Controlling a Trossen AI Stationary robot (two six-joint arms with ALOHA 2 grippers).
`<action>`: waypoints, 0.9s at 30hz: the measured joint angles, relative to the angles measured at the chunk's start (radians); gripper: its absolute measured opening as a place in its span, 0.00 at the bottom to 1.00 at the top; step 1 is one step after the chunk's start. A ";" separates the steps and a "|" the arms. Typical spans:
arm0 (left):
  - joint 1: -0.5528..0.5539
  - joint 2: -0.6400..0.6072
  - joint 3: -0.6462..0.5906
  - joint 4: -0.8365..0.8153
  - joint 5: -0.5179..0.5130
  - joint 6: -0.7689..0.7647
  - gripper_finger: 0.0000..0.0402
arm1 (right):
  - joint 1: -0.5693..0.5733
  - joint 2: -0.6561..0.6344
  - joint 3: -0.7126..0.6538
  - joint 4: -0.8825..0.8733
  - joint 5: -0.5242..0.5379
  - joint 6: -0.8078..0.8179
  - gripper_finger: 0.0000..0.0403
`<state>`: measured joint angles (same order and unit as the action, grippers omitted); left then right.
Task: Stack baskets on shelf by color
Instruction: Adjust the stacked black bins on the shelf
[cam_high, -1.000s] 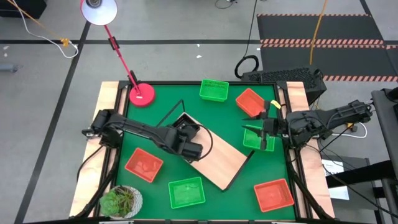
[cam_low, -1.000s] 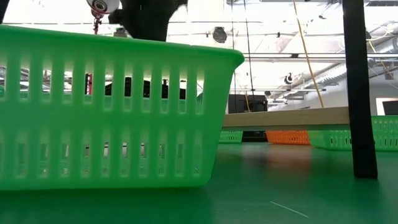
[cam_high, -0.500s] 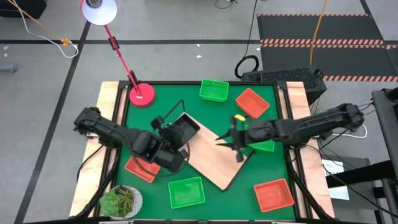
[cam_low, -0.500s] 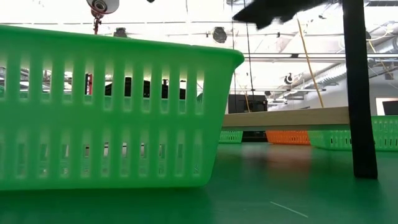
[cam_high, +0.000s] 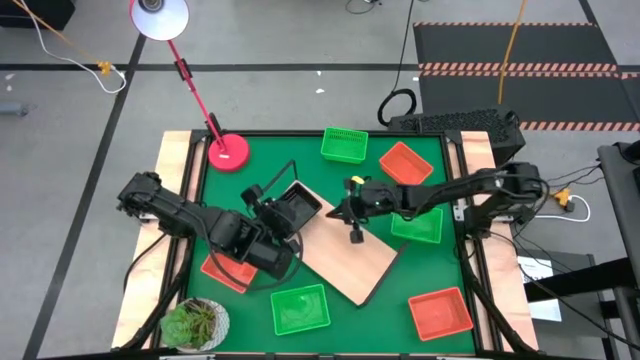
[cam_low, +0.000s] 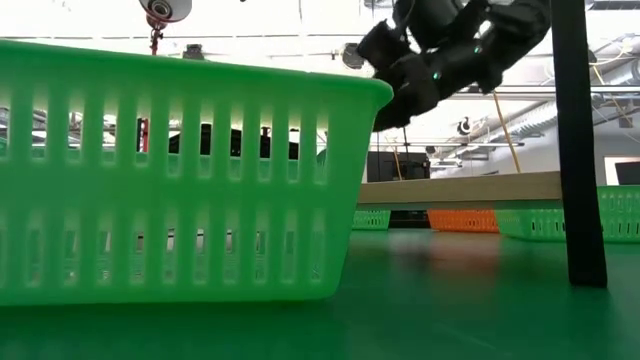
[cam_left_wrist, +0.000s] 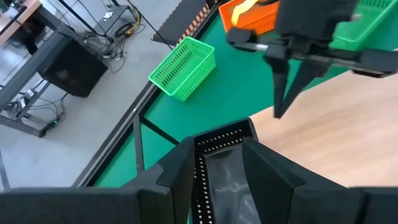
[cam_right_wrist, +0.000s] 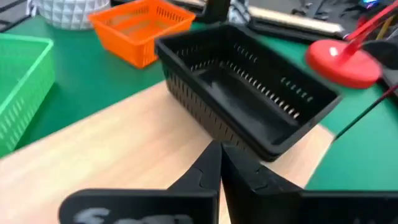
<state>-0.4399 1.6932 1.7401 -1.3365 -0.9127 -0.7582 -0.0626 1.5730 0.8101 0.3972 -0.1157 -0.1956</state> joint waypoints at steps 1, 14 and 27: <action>-0.002 0.000 0.000 0.000 0.000 0.000 0.34 | -0.008 0.013 0.000 0.017 -0.019 0.000 0.00; -0.015 0.000 0.000 0.003 0.003 -0.040 0.34 | -0.064 0.118 0.000 0.148 -0.049 -0.010 0.00; -0.068 0.000 0.000 0.003 0.010 -0.089 0.34 | -0.117 0.118 0.000 0.161 -0.042 -0.033 0.00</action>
<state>-0.5076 1.6932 1.7401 -1.3334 -0.9028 -0.8471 -0.1799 1.6905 0.8097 0.5583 -0.1581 -0.2287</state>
